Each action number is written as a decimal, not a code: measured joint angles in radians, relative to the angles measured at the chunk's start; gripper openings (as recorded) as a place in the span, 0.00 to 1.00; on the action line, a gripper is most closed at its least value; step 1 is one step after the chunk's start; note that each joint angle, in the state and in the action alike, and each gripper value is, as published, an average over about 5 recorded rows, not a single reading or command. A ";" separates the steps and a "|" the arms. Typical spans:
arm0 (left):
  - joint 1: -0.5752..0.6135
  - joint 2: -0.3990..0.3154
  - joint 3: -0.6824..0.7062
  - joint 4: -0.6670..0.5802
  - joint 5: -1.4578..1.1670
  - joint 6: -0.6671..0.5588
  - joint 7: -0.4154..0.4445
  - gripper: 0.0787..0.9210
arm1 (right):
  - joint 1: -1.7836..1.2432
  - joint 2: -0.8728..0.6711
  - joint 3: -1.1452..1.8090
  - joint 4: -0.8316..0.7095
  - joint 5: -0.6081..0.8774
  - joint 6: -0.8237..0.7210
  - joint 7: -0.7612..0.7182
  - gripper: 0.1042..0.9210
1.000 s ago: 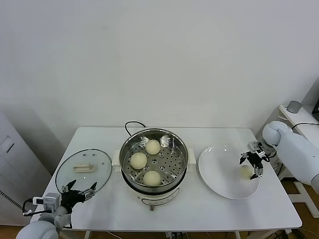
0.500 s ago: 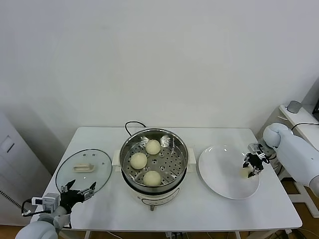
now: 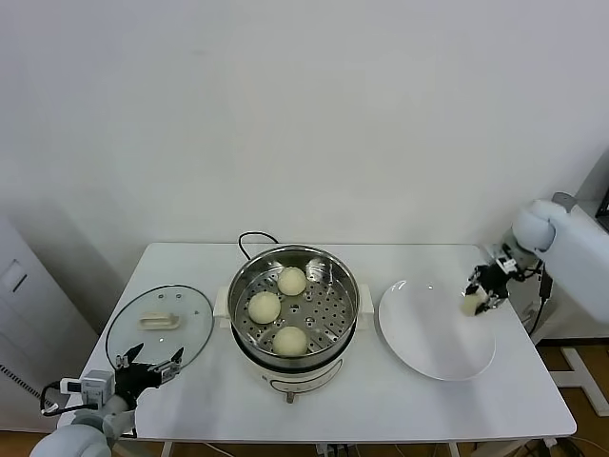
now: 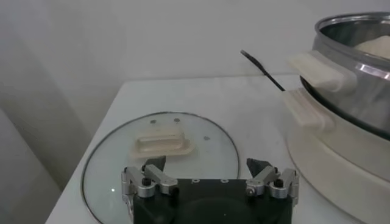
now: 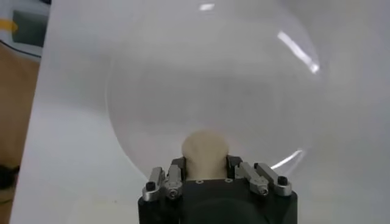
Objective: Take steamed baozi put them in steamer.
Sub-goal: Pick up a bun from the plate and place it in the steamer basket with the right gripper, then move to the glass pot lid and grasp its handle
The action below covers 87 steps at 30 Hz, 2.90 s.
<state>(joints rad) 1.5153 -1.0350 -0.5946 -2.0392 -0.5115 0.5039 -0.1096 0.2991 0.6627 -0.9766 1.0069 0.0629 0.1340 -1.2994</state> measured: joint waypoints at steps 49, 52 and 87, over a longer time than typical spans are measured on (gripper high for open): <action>-0.020 -0.001 0.006 0.020 -0.004 -0.013 0.001 0.88 | 0.444 0.385 -0.569 0.437 0.803 -0.692 0.521 0.40; -0.020 -0.001 0.006 0.021 -0.005 -0.013 0.001 0.88 | 0.422 0.391 -0.569 0.437 0.797 -0.700 0.537 0.40; -0.017 -0.009 -0.005 0.024 -0.004 -0.015 0.000 0.88 | 0.320 0.200 -0.352 0.470 0.870 -0.627 0.587 0.88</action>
<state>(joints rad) 1.4984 -1.0438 -0.5995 -2.0152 -0.5159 0.4886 -0.1099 0.6190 0.8622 -1.3290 1.4770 0.9328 -0.4934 -0.7123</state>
